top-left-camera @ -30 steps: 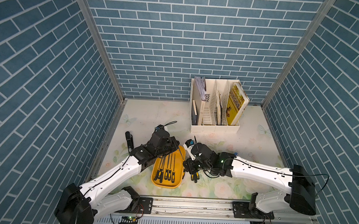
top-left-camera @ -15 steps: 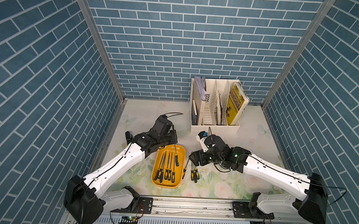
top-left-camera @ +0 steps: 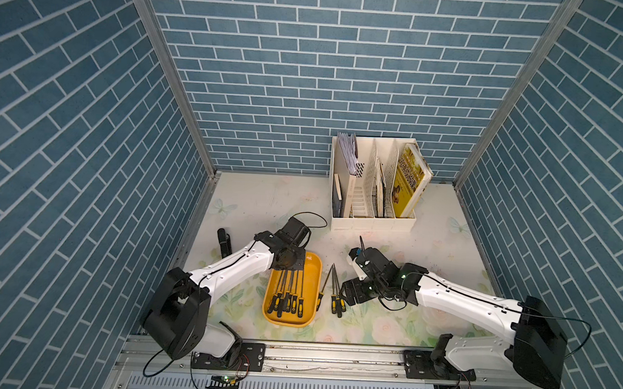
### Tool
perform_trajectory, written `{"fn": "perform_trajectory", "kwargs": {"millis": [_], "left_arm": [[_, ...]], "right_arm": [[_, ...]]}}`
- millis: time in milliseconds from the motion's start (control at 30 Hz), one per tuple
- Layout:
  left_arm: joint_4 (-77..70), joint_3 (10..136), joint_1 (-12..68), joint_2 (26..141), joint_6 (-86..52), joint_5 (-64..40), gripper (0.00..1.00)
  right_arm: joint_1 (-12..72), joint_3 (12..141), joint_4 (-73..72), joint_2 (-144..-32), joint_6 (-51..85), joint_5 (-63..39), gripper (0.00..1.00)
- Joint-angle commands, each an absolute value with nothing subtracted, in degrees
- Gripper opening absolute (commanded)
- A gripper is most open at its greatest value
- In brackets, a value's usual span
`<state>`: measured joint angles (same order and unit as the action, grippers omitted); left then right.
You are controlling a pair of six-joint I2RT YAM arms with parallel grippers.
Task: Put the file tool into the storage box
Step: Place the file tool in the storage box, then pick up the file tool from the center of the board.
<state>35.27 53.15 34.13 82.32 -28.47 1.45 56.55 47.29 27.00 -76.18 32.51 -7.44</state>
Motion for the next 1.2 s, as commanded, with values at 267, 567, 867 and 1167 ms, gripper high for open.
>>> {"fn": "perform_trajectory", "kwargs": {"millis": [267,567,867,1167], "left_arm": [[33.15,49.25,34.07,83.84,-29.38,4.31,0.24],[35.87,51.46,34.62,78.1,-30.65,2.77,0.4],[38.69,56.84,35.42,72.72,-31.51,0.44,0.41],[40.08,58.7,35.35,71.54,-31.12,1.58,0.41]], "right_arm": [[56.81,46.11,24.75,-83.68,29.8,-10.27,0.71],[56.95,46.19,23.99,-87.73,29.19,-9.03,0.62],[56.95,49.01,26.18,-94.04,28.39,-4.67,0.55],[55.96,47.38,30.58,-91.01,28.75,0.57,0.53]]}}
